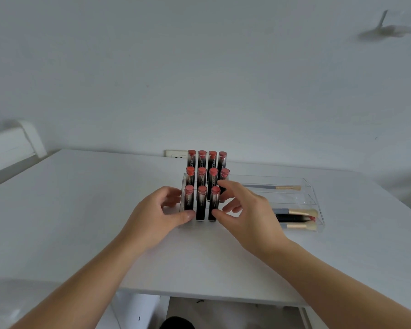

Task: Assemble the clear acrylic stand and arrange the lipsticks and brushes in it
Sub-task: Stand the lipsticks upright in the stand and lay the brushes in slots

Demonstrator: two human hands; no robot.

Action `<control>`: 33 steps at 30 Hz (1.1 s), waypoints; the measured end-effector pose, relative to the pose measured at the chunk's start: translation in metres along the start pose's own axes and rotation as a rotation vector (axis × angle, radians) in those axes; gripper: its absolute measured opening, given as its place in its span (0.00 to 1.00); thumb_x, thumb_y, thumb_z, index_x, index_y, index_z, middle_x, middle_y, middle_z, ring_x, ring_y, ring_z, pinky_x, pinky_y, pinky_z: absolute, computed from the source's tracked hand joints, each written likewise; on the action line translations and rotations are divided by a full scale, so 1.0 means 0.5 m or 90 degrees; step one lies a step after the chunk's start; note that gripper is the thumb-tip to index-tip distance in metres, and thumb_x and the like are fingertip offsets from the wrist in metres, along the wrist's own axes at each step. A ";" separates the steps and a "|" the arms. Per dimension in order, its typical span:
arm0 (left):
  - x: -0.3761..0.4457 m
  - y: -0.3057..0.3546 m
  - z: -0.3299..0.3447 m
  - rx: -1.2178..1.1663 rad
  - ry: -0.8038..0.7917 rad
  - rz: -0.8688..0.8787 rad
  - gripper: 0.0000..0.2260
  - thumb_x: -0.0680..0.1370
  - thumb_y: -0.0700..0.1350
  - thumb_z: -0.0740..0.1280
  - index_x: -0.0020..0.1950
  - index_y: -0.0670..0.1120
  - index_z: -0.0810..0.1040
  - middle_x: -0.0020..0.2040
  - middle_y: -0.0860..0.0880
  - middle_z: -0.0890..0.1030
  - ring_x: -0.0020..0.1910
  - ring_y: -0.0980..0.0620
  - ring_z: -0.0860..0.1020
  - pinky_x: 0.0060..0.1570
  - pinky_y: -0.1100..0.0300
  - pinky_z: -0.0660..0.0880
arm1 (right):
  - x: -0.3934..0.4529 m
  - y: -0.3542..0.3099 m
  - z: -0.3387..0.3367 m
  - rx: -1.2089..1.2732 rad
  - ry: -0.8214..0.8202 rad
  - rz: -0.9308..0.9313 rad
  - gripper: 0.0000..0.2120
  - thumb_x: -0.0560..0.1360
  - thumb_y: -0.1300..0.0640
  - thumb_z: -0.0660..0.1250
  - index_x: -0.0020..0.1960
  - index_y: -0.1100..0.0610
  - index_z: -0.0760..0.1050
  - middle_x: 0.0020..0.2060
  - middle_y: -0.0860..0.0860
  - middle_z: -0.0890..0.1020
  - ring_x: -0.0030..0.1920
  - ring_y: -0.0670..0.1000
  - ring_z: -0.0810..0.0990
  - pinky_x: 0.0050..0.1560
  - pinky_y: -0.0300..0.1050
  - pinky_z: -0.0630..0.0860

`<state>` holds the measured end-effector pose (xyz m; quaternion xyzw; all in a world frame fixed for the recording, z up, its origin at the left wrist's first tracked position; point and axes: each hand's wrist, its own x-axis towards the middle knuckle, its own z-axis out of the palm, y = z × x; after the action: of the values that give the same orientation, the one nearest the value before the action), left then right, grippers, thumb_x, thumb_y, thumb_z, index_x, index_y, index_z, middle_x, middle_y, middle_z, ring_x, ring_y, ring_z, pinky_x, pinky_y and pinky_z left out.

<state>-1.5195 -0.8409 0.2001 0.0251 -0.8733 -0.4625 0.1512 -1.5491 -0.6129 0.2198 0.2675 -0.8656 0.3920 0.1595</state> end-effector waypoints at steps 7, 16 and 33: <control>-0.001 0.001 0.000 -0.001 -0.001 0.001 0.23 0.68 0.56 0.80 0.61 0.55 0.79 0.54 0.61 0.82 0.56 0.65 0.79 0.55 0.63 0.73 | 0.004 -0.008 0.010 -0.026 0.010 -0.023 0.25 0.75 0.55 0.72 0.70 0.44 0.73 0.54 0.41 0.83 0.48 0.40 0.79 0.47 0.41 0.79; 0.000 -0.001 0.001 -0.006 0.002 0.001 0.22 0.68 0.56 0.80 0.58 0.57 0.79 0.52 0.63 0.82 0.54 0.69 0.78 0.53 0.66 0.72 | 0.003 -0.011 0.014 -0.007 0.012 -0.032 0.25 0.75 0.56 0.72 0.70 0.45 0.73 0.53 0.38 0.80 0.47 0.41 0.79 0.48 0.39 0.77; 0.000 -0.005 -0.002 -0.003 -0.008 -0.002 0.22 0.65 0.63 0.78 0.56 0.62 0.78 0.52 0.65 0.81 0.54 0.71 0.77 0.49 0.69 0.70 | 0.028 0.079 -0.255 -0.339 -0.334 -0.037 0.10 0.79 0.52 0.67 0.50 0.36 0.82 0.40 0.38 0.79 0.42 0.40 0.77 0.40 0.34 0.70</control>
<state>-1.5193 -0.8431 0.1988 0.0228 -0.8732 -0.4647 0.1448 -1.5750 -0.4988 0.2849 0.3329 -0.9406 0.0664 0.0071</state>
